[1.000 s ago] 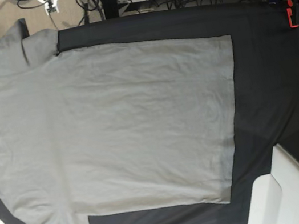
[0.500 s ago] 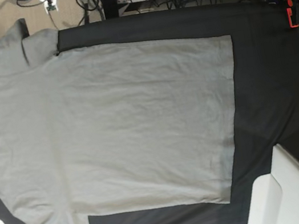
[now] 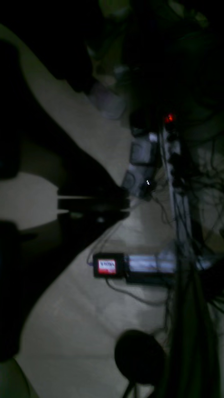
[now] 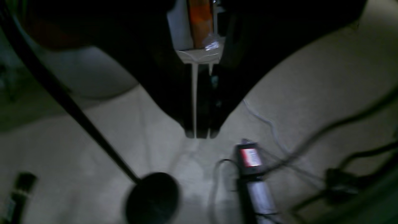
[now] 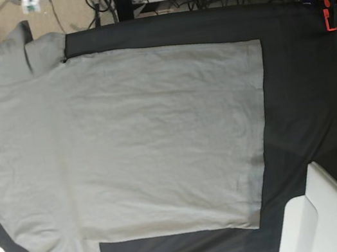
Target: Fold the T-shirt properly
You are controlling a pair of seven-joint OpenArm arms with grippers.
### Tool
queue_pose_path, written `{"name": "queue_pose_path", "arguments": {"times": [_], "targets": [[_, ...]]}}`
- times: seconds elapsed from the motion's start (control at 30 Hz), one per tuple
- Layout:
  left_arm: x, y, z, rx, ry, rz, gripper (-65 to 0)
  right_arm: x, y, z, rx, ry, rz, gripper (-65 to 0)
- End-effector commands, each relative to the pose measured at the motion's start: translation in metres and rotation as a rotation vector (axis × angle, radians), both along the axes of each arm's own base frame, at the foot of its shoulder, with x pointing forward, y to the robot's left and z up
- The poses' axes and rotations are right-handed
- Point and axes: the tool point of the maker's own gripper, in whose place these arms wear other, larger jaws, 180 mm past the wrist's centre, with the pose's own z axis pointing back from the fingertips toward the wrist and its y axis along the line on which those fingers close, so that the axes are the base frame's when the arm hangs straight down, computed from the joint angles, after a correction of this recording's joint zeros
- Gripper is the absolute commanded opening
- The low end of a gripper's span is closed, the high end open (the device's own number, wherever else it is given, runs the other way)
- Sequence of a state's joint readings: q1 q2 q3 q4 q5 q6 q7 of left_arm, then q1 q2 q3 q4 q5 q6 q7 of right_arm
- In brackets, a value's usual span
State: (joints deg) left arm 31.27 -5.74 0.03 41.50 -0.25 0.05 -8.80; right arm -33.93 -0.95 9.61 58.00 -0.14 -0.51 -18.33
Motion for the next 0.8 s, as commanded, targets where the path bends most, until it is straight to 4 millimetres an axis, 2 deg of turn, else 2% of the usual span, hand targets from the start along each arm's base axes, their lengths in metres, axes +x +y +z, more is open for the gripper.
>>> {"name": "queue_pose_path", "arguments": {"times": [0.0,0.1,0.2,0.27,0.37,0.43,0.53,0.6,0.7,0.77], "targets": [[0.000,0.002,0.007,0.005,-0.025,-0.005,-65.0,-0.001,-0.007,0.009,-0.014,-0.013,-0.013,-64.2],[0.013,0.001,0.028,-0.001,-0.099,-0.029,-65.0,0.005,-0.024,0.033,-0.057,-0.046,-0.029,-64.2],[0.036,0.007,0.051,0.005,-0.186,-0.062,-65.0,0.032,-0.037,0.059,-0.093,-0.144,-0.025,-64.2],[0.058,0.009,0.074,-0.011,-0.270,-0.043,-65.0,0.060,-0.045,0.080,-0.101,-0.249,-0.063,-63.9],[0.096,0.016,0.126,-0.067,-0.391,-0.004,-65.0,0.103,-0.056,0.114,-0.069,-0.421,-0.180,-63.5],[0.123,0.009,0.161,-0.127,-0.433,-0.004,-65.0,0.130,-0.061,0.135,-0.021,-0.533,-0.246,-63.3],[0.151,0.000,0.192,-0.198,-0.467,-0.005,-65.0,0.175,-0.054,0.161,0.124,-0.695,-0.209,-62.3],[0.166,0.008,0.202,-0.207,-0.501,0.015,-65.0,0.201,-0.048,0.179,0.231,-0.805,-0.175,-57.5],[0.184,0.028,0.212,-0.201,-0.551,0.085,-65.0,0.223,-0.049,0.196,0.332,-0.900,-0.136,-41.3],[0.191,0.039,0.218,-0.196,-0.576,0.115,-50.8,0.232,-0.065,0.202,0.349,-0.948,-0.140,-27.5]]}}
